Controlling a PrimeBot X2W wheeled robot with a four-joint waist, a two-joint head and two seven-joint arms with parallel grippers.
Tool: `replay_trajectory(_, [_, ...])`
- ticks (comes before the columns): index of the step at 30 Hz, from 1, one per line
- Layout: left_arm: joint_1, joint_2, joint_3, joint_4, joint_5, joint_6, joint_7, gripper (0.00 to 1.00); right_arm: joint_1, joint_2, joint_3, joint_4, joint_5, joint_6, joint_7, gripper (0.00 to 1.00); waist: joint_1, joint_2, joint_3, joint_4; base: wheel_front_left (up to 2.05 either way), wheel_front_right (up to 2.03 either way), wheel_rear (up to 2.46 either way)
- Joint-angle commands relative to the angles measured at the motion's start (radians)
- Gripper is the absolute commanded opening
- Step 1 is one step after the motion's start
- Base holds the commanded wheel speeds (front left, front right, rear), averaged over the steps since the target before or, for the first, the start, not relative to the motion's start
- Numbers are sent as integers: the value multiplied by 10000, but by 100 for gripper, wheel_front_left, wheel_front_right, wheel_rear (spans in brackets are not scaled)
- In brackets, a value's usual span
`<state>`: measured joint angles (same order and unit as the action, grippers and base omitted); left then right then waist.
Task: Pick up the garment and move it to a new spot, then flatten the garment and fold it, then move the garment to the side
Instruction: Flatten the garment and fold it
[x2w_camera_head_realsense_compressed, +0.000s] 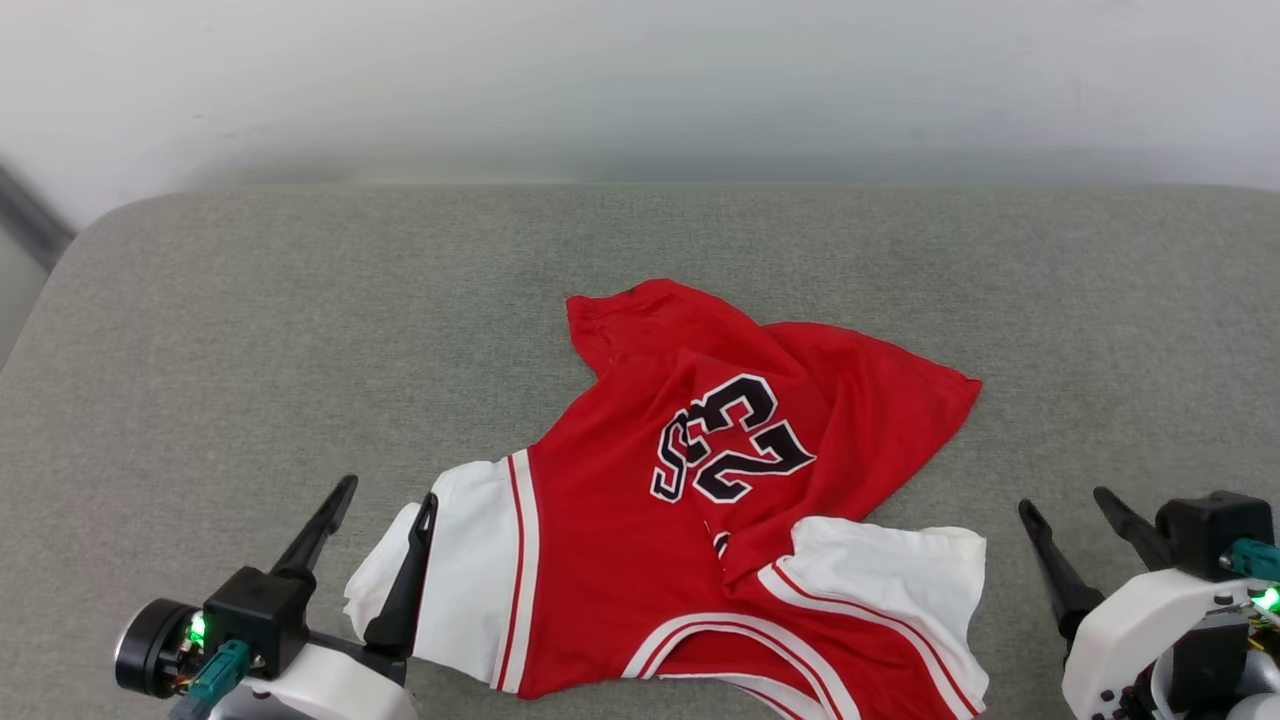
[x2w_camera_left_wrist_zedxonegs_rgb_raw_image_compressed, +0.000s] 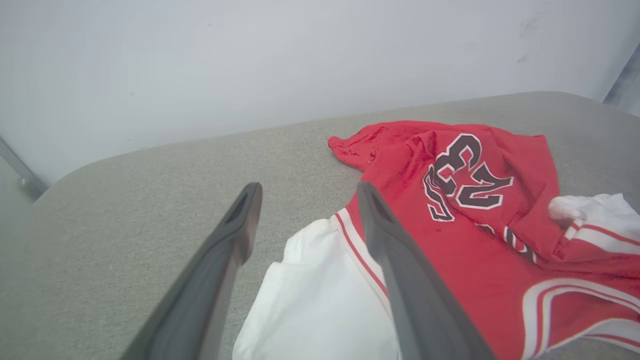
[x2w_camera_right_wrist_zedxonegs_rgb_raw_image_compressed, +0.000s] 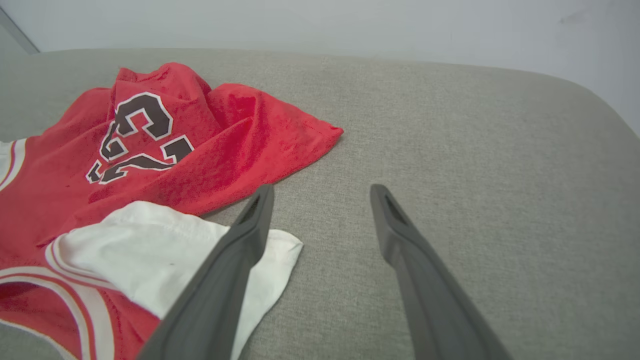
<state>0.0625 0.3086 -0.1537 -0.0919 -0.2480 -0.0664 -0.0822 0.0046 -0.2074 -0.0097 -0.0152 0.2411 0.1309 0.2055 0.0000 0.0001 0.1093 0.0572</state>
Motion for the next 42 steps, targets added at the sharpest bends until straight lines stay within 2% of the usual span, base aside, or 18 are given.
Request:
replay_trajectory(1, [-181,42,-8,-12,158,27,-389,100,89,-302,143,-187,-73,-3,573,100,0,-1,-42,96,0,0,0])
replay_trajectory(4, [-256,90,-34,12,260,16,-811,100,-40,-946,411,-567,50,-3,2194,100,0,-1,3,220,0,0,0])
replay_trajectory(9, [-360,38,-59,71,111,-15,-928,100,-564,-1629,779,-994,837,-3,5330,100,0,-1,199,506,0,0,0])
replay_trajectory(14, [-534,22,-197,203,-17,-102,-814,100,-1112,-2137,1345,-711,1321,-3,7092,100,0,-1,400,903,0,0,0])
replay_trajectory(18, [-624,16,-333,246,-57,-135,-815,100,-1438,-2404,1688,-205,1315,-3,7543,100,0,-1,563,1248,0,0,0])
replay_trajectory(24, [-738,28,-416,302,-142,-149,-865,100,-1478,-2490,2196,839,1289,-3,7260,100,0,-1,838,1743,0,0,0])
replay_trajectory(31, [-756,115,-352,393,-227,-57,-846,100,-1012,-2356,2967,1853,1443,14,6989,100,0,-1,1012,1937,0,0,0])
replay_trajectory(32, [-754,128,-338,402,-245,-57,-843,100,-965,-2341,3069,1979,1474,14,6955,48,0,-1,1026,1931,0,0,0])
replay_trajectory(33, [-750,135,-326,415,-266,-54,-842,100,-953,-2334,3134,2082,1495,15,6894,6,0,-1,1028,1919,0,0,0])
replay_trajectory(34, [-734,149,-313,433,-291,-44,-831,100,-974,-2313,3105,2184,1506,15,6796,0,0,-1,1022,1893,0,0,0])
replay_trajectory(37, [-701,190,-274,467,-315,-23,-800,100,-1080,-2353,2848,2310,1448,11,6537,0,0,-1,971,1799,0,0,0])
replay_trajectory(42, [-538,323,-210,519,-444,-5,-613,100,-1247,-2599,1634,2316,1120,-23,5872,0,0,-1,738,1409,0,0,0])
